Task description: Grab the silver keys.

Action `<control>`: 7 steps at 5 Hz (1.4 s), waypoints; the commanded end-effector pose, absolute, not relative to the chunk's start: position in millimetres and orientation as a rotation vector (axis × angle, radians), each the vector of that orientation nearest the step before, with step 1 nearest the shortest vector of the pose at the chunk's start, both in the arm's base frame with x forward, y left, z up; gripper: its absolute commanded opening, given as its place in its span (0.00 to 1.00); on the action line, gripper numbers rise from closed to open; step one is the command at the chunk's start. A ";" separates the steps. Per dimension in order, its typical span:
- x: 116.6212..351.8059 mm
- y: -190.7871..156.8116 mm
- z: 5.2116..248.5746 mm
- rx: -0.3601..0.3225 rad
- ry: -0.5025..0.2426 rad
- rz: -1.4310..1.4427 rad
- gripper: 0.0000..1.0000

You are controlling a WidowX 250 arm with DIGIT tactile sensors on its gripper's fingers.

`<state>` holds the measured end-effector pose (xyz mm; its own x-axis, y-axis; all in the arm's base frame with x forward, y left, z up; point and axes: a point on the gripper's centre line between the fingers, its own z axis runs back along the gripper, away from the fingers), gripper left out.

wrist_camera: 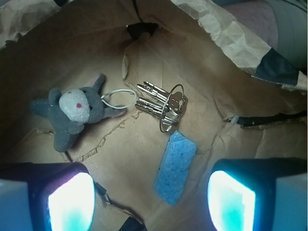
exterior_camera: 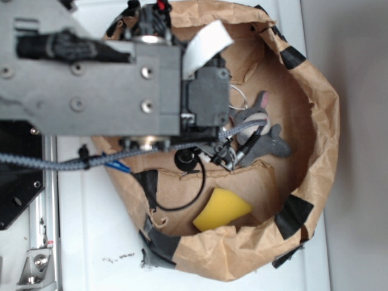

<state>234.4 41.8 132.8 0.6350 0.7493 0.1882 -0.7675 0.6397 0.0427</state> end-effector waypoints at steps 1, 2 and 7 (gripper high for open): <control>243.6 69.3 91.9 0.128 -0.191 0.951 1.00; 245.2 79.9 92.1 0.072 -0.183 1.004 1.00; 247.5 113.9 59.8 0.086 -0.344 0.936 1.00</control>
<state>252.5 95.5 48.6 0.5762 0.7621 0.2953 -0.7862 0.6155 -0.0544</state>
